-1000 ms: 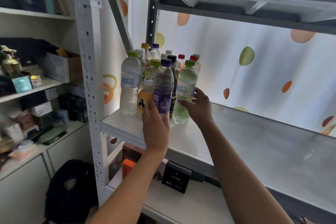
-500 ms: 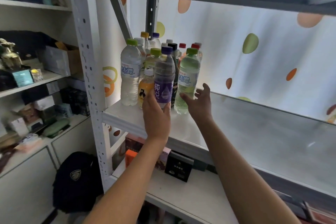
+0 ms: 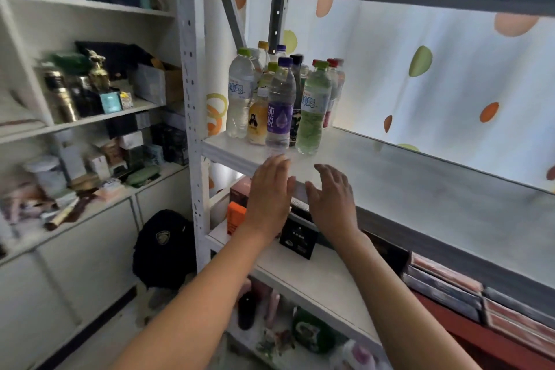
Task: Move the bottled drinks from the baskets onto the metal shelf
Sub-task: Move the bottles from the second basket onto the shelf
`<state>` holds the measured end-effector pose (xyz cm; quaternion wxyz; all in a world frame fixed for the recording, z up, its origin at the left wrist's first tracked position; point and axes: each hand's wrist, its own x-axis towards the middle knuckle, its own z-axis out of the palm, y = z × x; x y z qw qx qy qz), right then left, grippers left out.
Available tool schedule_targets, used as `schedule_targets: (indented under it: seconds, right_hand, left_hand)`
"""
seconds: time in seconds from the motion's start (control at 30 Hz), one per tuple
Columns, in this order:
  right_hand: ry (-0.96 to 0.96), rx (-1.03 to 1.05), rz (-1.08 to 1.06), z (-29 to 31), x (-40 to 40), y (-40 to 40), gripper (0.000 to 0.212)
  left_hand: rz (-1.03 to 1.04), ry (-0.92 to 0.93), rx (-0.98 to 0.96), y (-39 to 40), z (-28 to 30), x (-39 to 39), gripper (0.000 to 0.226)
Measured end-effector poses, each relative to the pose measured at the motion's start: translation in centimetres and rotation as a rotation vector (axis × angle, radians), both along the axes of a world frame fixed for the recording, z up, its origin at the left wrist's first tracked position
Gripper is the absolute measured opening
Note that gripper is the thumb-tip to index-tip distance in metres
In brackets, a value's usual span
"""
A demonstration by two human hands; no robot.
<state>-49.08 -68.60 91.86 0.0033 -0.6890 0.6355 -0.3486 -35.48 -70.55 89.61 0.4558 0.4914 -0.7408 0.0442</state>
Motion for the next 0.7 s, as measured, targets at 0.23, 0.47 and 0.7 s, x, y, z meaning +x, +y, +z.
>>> schedule_targets:
  seconds: [0.23,0.47,0.7]
  right_hand:
    - [0.204,-0.055,0.217,-4.4,0.6,9.5,0.048]
    - [0.283,0.003,0.462,-9.2,5.6,17.8,0.050]
    - [0.201,-0.001,0.792,-10.3,18.4,26.2,0.048]
  left_hand:
    - [0.177,-0.213,0.202,11.9,-2.8,2.0,0.056]
    - [0.400,-0.271,0.355,24.5,-6.4,6.9,0.059]
    - [0.710,-0.245,0.352,38.6,-7.5,18.8,0.056]
